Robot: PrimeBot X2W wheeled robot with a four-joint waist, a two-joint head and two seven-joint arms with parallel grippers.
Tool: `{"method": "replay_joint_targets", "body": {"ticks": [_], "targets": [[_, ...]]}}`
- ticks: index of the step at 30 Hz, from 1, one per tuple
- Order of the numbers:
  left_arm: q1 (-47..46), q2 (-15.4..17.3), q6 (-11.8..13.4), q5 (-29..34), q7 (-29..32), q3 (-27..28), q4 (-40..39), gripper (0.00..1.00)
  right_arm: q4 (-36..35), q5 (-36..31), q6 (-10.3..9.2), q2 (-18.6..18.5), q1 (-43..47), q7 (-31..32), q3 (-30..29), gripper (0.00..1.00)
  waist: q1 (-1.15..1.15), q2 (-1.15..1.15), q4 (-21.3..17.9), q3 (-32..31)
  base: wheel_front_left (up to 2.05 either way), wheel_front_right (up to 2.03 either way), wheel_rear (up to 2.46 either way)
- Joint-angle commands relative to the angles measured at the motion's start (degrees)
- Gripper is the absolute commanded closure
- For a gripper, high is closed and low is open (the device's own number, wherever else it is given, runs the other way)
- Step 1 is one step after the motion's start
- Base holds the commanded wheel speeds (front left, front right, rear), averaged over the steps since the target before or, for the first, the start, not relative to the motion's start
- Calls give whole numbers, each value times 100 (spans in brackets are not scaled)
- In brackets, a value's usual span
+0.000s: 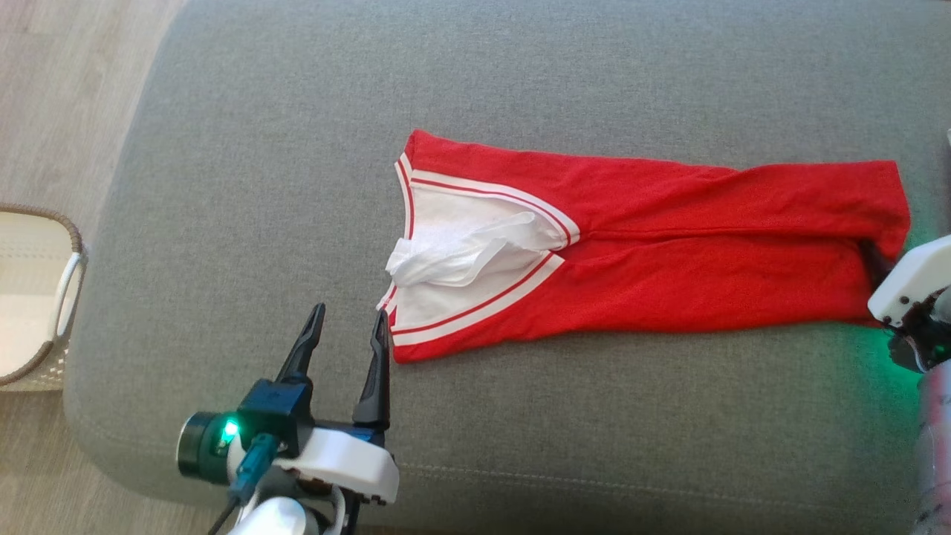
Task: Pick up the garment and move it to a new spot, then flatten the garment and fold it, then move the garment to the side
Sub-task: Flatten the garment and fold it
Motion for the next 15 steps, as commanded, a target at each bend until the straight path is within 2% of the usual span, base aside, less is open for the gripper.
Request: {"method": "replay_joint_targets", "body": {"ticks": [1, 2, 4, 6, 7, 8, 15], "targets": [[-113, 34, -18, 63, -69, 231, -145, 0, -11, -95, -2, -25, -110, 75, 97, 9, 0, 0, 2, -4, 0, 0, 0], [-105, 23, -19, 71, -69, 251, -142, 0, 69, -191, -2, -18, -124, 109, 59, 10, 0, 0, 0, -10, 0, 0, 0], [-86, 2, -26, 88, -69, 280, -133, 0, 245, -336, -2, 2, -135, 252, -28, 27, 0, 0, -9, -30, 0, 0, 0], [-61, -20, -39, 101, -69, 294, -114, 0, 383, -438, -2, 12, -133, 351, -78, 64, 0, 0, -20, -74, 0, 0, 0], [-46, -29, -45, 106, -69, 301, -105, 0, 443, -470, -2, 24, -132, 400, -85, 98, 0, 0, -31, -97, 0, 0, 0], [-30, -35, -49, 109, -70, 312, -97, 0, 482, -485, -2, 45, -139, 422, -91, 100, 0, 0, -47, -123, 0, 0, 0], [77, -29, -68, 119, -70, 405, -78, 0, 394, -390, -2, 54, -220, 166, 182, 100, 0, 0, -260, -285, 0, 0, 0]]}}
